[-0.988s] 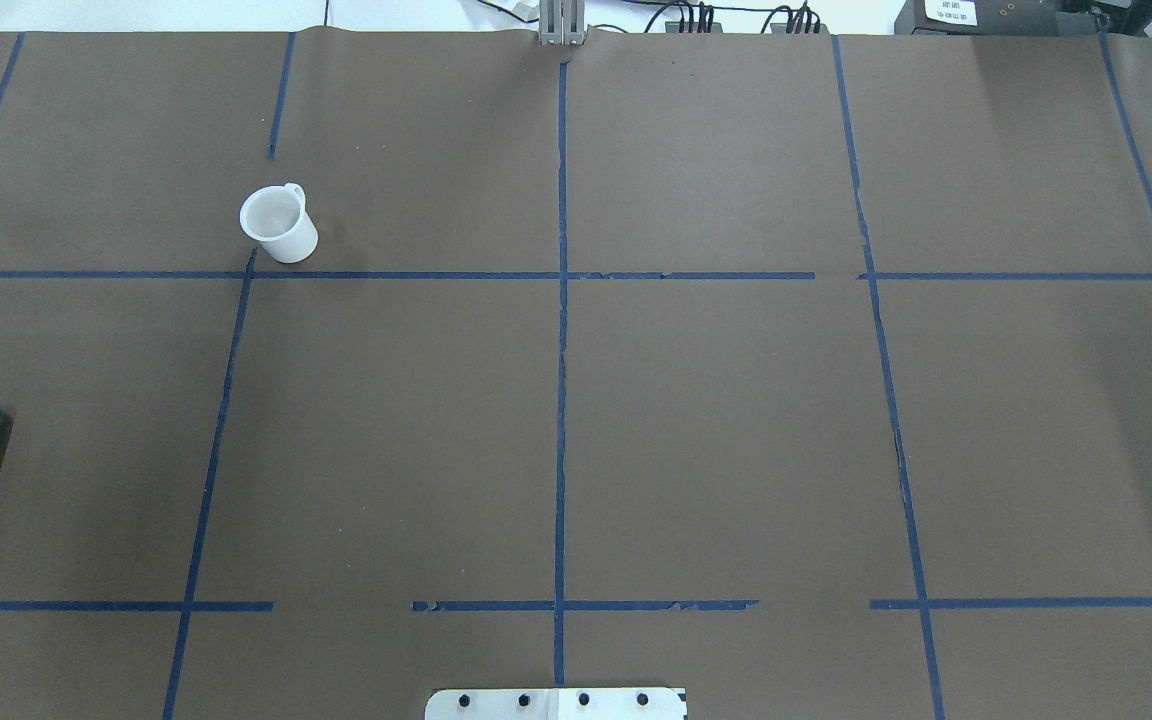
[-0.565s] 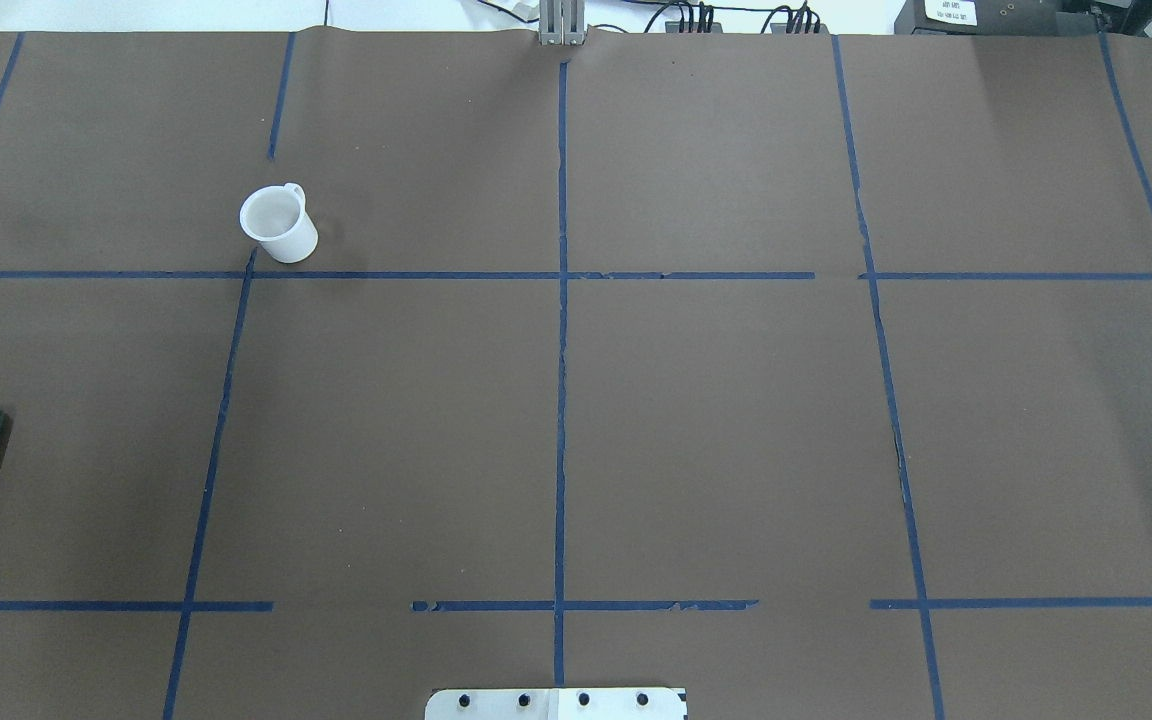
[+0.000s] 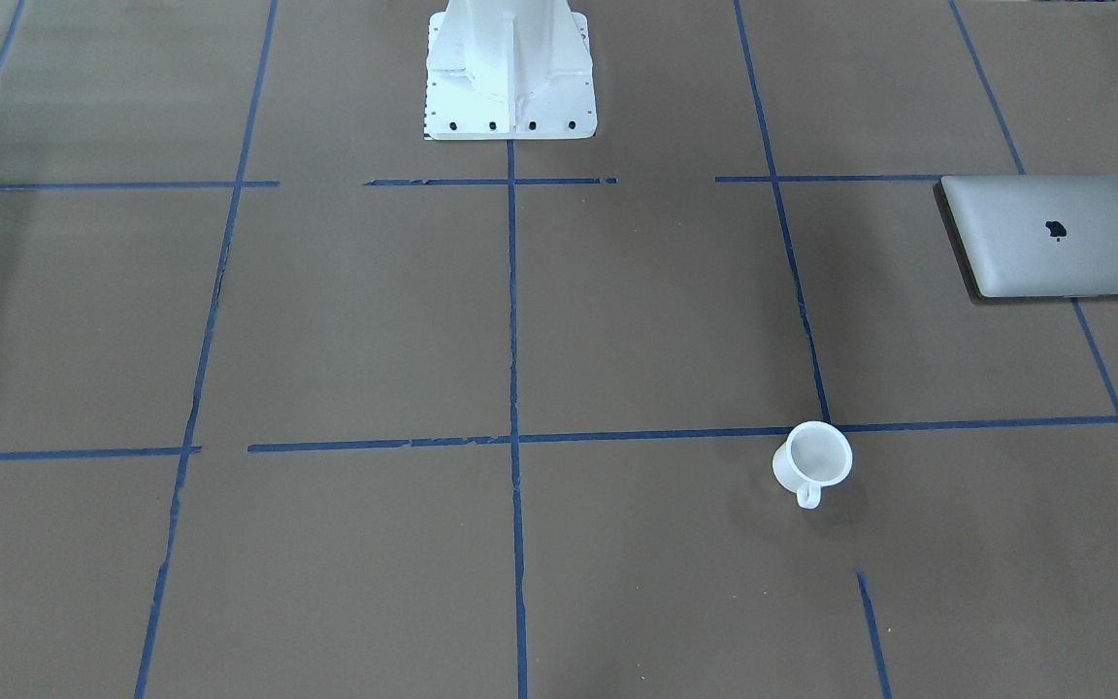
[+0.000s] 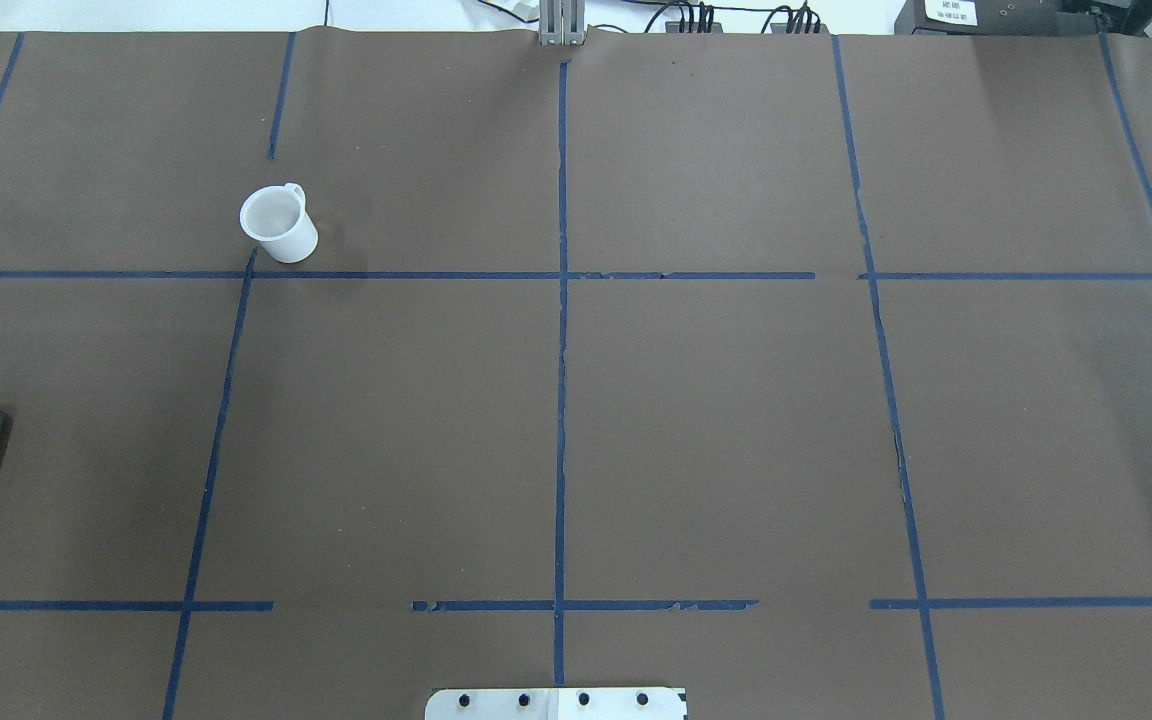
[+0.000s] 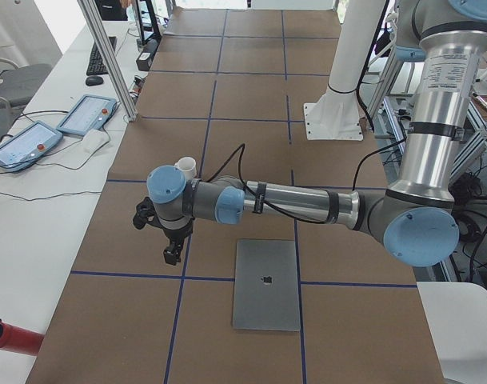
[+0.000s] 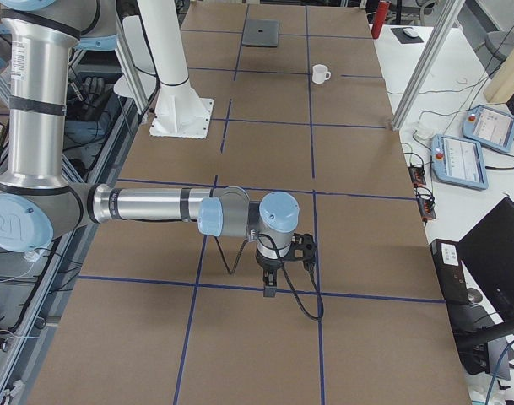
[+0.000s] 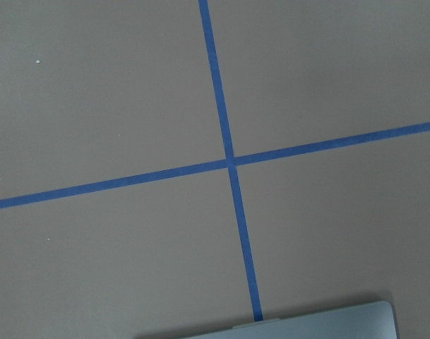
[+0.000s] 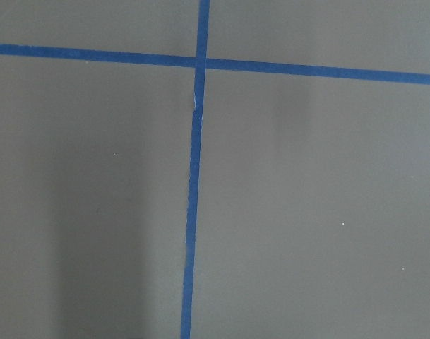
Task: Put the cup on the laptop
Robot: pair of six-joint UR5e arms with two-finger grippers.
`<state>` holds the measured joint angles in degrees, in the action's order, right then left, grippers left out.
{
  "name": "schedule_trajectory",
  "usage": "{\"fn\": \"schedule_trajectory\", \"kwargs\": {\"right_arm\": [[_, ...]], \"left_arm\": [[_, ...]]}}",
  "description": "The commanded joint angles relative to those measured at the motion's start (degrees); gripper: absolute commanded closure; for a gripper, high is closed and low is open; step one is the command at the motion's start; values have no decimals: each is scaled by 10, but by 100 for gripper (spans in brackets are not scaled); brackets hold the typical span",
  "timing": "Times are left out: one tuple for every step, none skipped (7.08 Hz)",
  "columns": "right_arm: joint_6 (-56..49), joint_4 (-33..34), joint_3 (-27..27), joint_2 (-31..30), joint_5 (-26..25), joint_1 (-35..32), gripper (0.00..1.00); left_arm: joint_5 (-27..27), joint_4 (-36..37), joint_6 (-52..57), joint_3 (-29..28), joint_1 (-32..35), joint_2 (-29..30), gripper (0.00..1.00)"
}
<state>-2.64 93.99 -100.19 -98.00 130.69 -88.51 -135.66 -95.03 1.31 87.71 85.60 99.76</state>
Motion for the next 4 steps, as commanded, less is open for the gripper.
{"fn": "schedule_trajectory", "kwargs": {"right_arm": [[0, 0, 0, 0, -1, 0, 0], [0, 0, 0, 1, 0, 0, 0], [0, 0, 0, 1, 0, 0, 0], [0, 0, 0, 0, 0, 0, 0]], "left_arm": [[0, -20, -109, -38, -75, 95, 1], [1, -22, -175, -65, -102, 151, 1], [5, -21, -223, -73, -156, 182, 2], [6, -21, -253, -89, -184, 205, 4]]}}
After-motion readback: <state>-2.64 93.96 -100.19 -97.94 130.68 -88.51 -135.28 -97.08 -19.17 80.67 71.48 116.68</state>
